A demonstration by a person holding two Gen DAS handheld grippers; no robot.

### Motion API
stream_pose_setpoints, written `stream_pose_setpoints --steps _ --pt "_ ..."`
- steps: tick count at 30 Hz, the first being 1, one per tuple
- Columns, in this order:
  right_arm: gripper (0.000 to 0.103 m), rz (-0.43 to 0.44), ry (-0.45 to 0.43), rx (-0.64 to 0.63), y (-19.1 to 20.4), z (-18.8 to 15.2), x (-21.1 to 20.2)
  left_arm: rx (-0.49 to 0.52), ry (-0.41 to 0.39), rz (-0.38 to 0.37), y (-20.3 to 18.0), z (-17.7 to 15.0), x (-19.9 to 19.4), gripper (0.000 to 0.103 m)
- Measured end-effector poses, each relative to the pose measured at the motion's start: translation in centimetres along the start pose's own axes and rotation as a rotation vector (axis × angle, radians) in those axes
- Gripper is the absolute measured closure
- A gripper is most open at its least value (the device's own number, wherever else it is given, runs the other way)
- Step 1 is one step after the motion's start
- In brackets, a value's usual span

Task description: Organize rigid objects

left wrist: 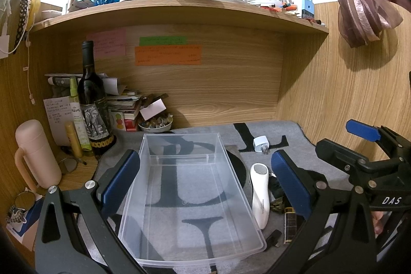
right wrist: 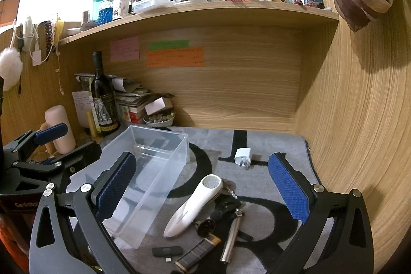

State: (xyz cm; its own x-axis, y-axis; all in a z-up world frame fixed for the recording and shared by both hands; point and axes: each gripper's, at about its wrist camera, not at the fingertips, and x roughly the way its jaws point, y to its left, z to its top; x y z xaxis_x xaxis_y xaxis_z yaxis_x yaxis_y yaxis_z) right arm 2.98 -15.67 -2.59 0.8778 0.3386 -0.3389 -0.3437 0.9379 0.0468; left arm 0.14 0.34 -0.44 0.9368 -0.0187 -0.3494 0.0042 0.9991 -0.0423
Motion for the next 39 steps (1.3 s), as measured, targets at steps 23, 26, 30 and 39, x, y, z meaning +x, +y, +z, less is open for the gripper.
stream_pose_setpoints --steps 23,26,30,39 --pt "0.014 0.007 0.065 0.004 -1.5 -0.5 2.4 0.007 0.139 0.017 4.6 0.9 2.3 0.023" --pt "0.019 -0.014 0.087 0.022 -2.6 -0.6 2.9 0.005 0.207 0.039 6.2 0.8 3.4 0.03" --pt "0.022 -0.042 0.121 0.053 -4.2 -0.9 3.7 0.019 0.291 0.074 7.9 0.4 5.0 0.037" --pt "0.029 -0.09 0.236 0.06 -5.6 -2.5 6.4 -0.041 0.519 0.014 10.9 -2.3 8.8 0.057"
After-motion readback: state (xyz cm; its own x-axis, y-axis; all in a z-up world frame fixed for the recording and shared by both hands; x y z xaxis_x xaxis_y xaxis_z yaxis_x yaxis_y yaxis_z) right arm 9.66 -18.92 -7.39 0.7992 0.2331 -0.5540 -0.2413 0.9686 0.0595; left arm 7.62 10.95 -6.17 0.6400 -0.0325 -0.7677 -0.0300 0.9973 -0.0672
